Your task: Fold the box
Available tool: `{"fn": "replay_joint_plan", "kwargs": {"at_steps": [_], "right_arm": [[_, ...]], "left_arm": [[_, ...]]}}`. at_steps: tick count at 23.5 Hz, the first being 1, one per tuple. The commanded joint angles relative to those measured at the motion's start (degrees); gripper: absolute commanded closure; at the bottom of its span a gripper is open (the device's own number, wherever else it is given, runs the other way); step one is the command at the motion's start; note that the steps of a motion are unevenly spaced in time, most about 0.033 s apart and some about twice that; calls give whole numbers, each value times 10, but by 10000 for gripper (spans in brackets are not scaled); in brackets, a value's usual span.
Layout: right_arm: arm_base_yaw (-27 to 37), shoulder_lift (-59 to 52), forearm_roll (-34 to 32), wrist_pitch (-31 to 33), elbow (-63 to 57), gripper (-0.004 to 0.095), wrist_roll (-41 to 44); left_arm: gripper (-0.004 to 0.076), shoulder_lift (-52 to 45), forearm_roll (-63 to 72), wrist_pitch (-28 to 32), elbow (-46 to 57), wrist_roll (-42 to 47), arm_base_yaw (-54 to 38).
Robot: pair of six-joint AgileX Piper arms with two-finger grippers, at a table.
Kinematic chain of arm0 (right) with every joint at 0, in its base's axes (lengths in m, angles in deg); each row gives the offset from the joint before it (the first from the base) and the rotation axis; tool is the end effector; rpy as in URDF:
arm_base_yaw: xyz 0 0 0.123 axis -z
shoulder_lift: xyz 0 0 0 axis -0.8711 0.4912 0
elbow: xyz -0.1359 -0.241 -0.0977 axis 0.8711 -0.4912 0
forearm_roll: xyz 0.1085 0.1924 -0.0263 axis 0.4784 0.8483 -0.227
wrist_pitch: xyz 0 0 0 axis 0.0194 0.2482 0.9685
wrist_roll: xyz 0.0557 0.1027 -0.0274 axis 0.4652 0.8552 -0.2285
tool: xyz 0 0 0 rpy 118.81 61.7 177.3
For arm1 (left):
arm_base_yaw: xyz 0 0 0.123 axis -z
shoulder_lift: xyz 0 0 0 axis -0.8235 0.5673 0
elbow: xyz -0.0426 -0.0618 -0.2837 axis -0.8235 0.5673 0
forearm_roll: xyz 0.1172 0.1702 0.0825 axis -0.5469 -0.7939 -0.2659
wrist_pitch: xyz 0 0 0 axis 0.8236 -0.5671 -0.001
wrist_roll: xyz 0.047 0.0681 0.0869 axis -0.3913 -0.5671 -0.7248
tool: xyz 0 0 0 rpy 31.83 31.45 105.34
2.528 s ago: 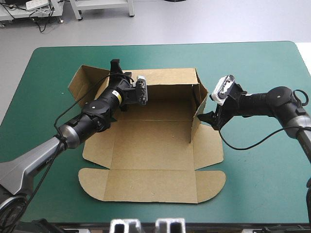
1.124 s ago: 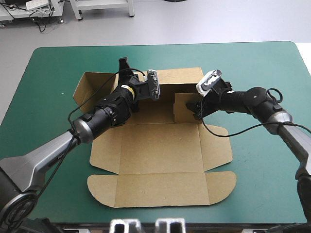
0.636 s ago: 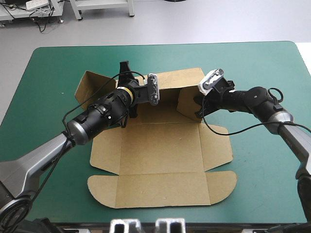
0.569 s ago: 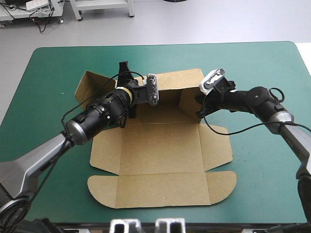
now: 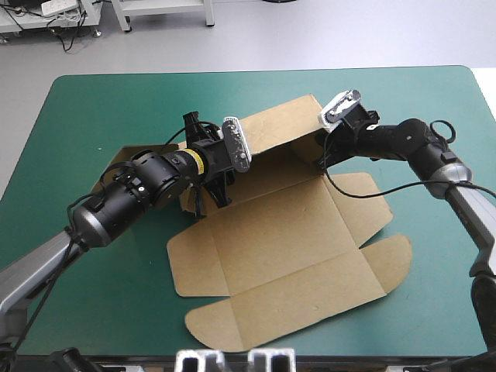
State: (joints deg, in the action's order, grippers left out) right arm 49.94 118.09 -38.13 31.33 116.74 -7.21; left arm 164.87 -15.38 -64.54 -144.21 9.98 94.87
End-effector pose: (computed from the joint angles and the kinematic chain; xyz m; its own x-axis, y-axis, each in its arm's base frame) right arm 0.3369 0.1101 0.3131 -0.3527 -0.4644 -0.8124 -0.6793 0.7242 -0.1191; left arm 0.2542 -0.1862 0.3479 0.0297 0.8600 -0.5094 0.7164 0.3371 0.6109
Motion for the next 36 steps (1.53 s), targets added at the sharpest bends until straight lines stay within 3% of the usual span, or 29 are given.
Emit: {"fn": "replay_joint_plan", "kwargs": {"at_steps": [1,4,6,7,9,12,14,17,21,29,36], "right_arm": [[2,-28,-45,-19,42,932,88],[19,-28,-103,-40,49,932,157],[46,-28,-113,-38,49,932,172],[70,-28,-113,-23,53,932,175],[102,-28,-113,42,76,932,175],[140,-28,-113,198,126,932,162],[156,-28,-139,311,181,932,166],[157,-28,-199,391,238,932,202],[157,-14,-262,396,249,932,244],[156,94,-249,397,261,932,264],[144,183,-230,397,350,928,272]], "left_arm": [[241,-48,62,62,-14,1,7],[242,-75,72,56,-14,5,7],[325,-88,72,59,-14,8,7],[515,-93,68,60,-14,8,5],[726,-96,61,70,-14,13,-2],[713,-96,56,76,-14,77,-55],[713,-96,96,76,-14,141,-161],[713,-96,197,74,-14,141,-270],[713,-96,282,48,-14,136,-368],[715,-92,281,30,-14,126,-374],[715,-87,298,7,-14,127,-374]]}}
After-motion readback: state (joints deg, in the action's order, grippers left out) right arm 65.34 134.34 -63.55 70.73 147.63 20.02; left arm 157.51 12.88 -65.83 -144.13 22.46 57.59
